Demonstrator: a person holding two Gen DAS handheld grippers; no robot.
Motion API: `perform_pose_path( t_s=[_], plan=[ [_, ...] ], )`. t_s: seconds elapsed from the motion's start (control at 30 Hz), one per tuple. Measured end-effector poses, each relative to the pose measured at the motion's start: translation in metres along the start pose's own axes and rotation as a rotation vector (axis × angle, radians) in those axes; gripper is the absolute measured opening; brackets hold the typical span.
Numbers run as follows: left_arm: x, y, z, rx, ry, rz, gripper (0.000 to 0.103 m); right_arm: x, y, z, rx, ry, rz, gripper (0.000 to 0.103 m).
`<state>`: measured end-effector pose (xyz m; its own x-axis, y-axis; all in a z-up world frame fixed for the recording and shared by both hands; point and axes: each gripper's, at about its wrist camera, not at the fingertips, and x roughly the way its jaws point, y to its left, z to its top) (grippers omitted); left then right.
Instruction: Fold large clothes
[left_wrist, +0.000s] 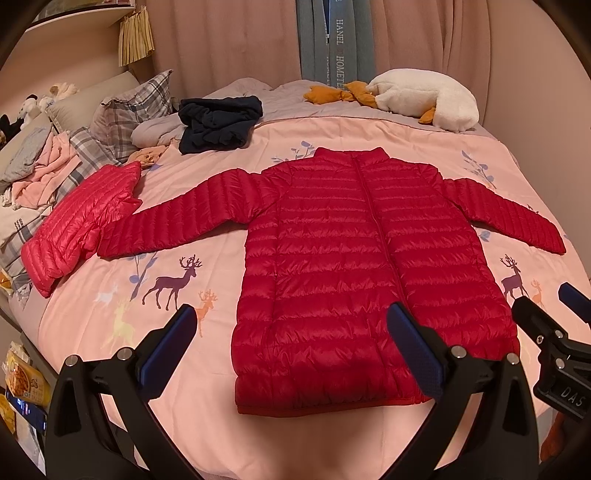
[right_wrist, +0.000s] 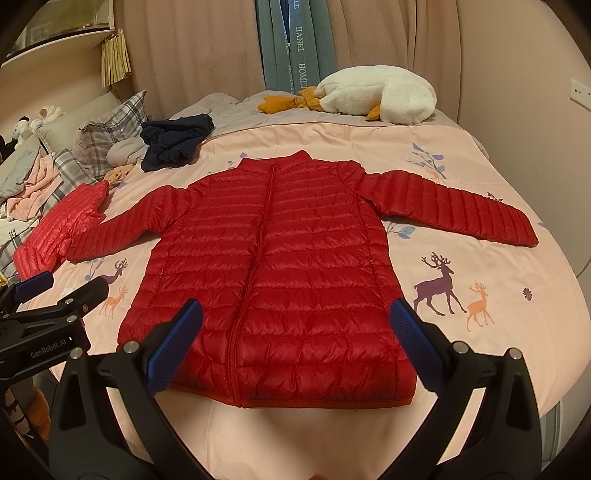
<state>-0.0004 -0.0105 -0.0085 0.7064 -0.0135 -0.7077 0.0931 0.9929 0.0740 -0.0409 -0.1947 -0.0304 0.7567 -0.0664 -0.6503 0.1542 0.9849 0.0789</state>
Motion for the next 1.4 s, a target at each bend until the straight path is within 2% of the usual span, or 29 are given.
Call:
perform_pose_path(
  t_s=[1.4],
  plan=[
    [0.002,-0.0037,-0.0004,0.0,0.006,-0.002,0.102,-0.0007,0.0022,0.0009,0.003,0.0,0.004,0.101]
  ],
)
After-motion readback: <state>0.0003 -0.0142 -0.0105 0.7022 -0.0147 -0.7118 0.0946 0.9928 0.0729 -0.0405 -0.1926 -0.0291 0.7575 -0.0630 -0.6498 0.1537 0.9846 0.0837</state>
